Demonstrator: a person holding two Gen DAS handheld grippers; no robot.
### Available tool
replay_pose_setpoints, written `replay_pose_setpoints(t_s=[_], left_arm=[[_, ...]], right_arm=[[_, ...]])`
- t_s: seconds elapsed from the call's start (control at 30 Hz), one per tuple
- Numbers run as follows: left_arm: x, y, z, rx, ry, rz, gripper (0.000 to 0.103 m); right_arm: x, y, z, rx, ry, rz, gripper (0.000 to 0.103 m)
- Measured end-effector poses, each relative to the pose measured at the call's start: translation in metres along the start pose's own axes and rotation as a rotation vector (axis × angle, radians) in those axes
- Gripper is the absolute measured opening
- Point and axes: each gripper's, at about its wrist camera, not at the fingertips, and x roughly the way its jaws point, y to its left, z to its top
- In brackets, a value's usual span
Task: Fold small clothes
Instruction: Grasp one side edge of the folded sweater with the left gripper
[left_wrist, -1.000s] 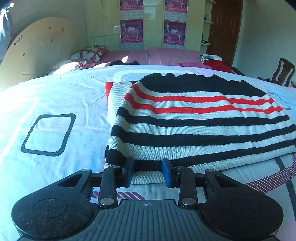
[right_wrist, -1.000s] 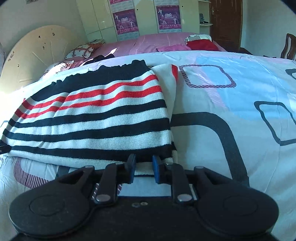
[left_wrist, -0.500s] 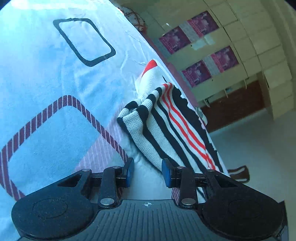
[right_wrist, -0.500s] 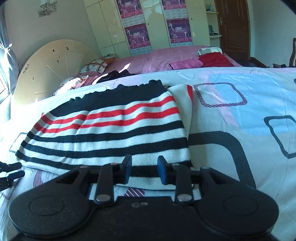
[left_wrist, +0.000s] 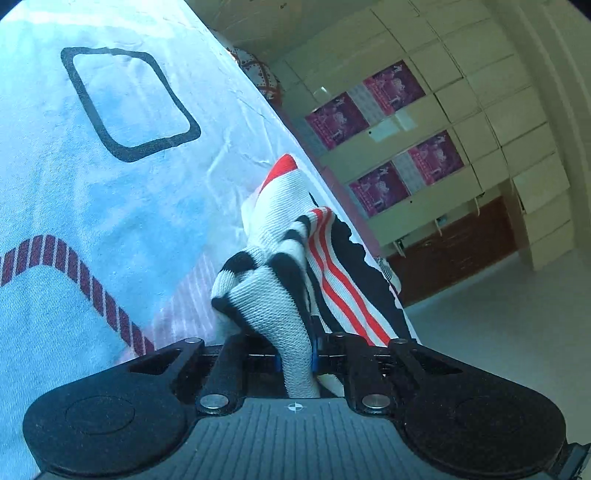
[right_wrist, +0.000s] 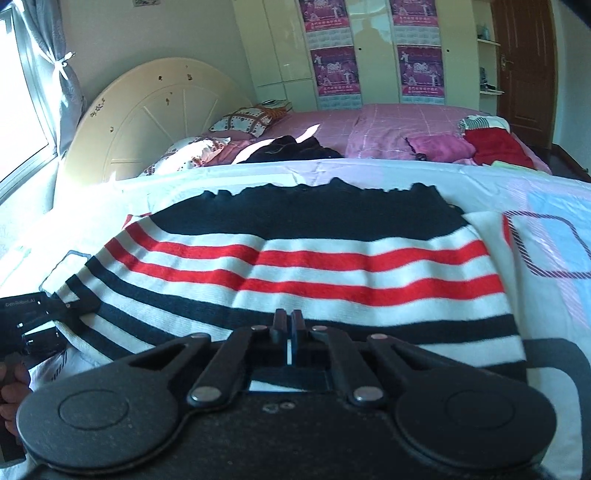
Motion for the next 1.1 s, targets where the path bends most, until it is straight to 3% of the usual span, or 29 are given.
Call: replay_pose_setpoints(t_s=[0.2,0.3,1.1], left_arm=[[0.0,0.012,0.002,0.0,-0.016,-0.035,0.013],[0.003,0.012,0.004,0.011,-0.012,-0.028,0.013],[0.004,0.002,0.016,0.073,0.027,0.005,0.013]], right_arm=[[0.034,0.019,0.014,-0.033,-0.004,0.025,0.003],[0.056,0.02,0.012,-0.04,0.025,-0.002,0.001],[0.057,0.02,0.008,0.0,0.008,-0.012,0.0]])
